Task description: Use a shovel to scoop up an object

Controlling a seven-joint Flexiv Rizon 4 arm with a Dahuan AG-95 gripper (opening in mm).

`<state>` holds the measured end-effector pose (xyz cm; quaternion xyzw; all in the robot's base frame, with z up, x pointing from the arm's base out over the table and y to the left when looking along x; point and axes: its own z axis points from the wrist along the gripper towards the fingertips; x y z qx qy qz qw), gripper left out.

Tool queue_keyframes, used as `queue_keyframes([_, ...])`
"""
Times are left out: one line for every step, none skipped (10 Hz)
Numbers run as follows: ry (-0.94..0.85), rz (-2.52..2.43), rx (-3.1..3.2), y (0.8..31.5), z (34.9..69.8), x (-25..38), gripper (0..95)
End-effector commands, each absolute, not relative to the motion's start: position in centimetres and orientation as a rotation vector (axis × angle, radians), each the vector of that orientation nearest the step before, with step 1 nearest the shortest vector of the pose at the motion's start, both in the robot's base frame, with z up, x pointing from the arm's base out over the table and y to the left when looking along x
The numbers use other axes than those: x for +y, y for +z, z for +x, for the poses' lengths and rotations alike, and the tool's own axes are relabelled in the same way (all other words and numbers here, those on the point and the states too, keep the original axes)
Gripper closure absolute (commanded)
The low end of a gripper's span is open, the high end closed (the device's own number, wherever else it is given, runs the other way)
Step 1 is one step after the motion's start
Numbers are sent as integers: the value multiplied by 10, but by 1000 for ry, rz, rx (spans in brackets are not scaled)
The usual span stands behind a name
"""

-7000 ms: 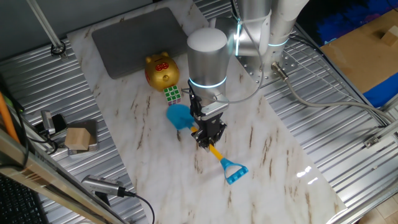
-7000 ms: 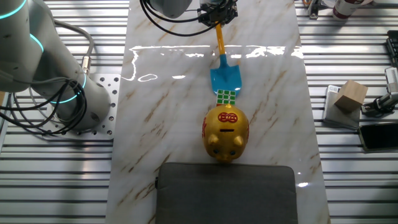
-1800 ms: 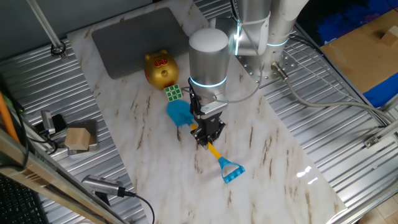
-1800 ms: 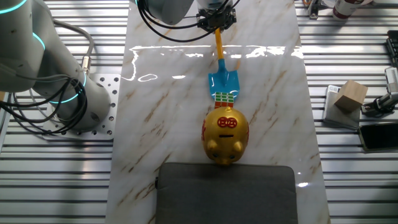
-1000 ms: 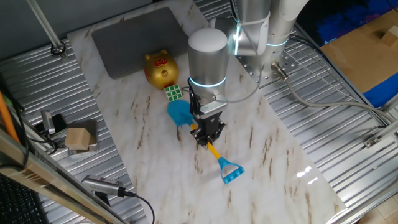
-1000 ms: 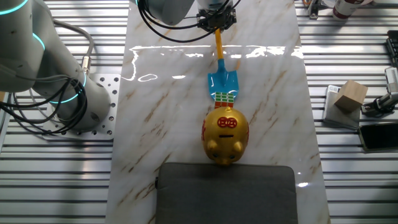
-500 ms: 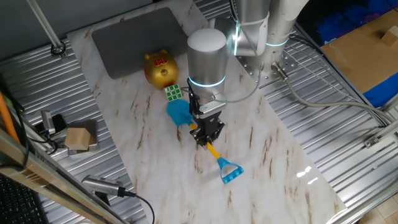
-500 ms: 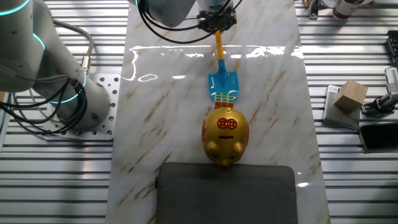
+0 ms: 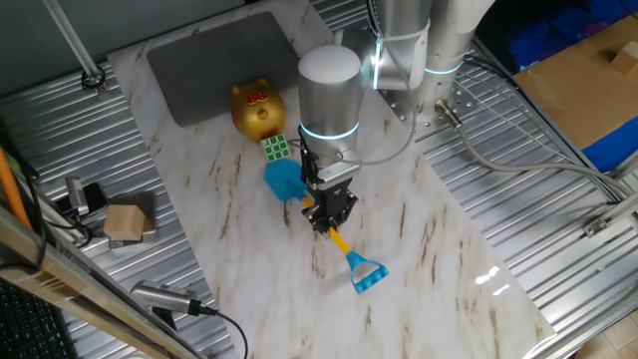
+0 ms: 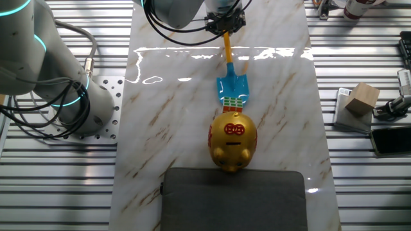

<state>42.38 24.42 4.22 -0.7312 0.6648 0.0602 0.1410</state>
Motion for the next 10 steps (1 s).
queue_keyframes([176, -2116, 1918, 43, 424, 243, 950])
queue_keyframes([173, -2119, 1916, 43, 423, 241, 950])
queue_keyframes([173, -2122, 1912, 42, 423, 240, 950])
queue_keyframes([173, -2124, 1910, 42, 423, 239, 950])
queue_keyframes([171, -2128, 1906, 41, 422, 238, 950])
queue_keyframes([170, -2131, 1902, 40, 422, 236, 950])
queue_keyframes([169, -2133, 1899, 39, 421, 235, 950])
queue_keyframes([167, -2136, 1897, 39, 420, 233, 950])
queue_keyframes([166, -2138, 1896, 39, 420, 232, 950])
queue_keyframes([165, -2140, 1893, 38, 420, 231, 950])
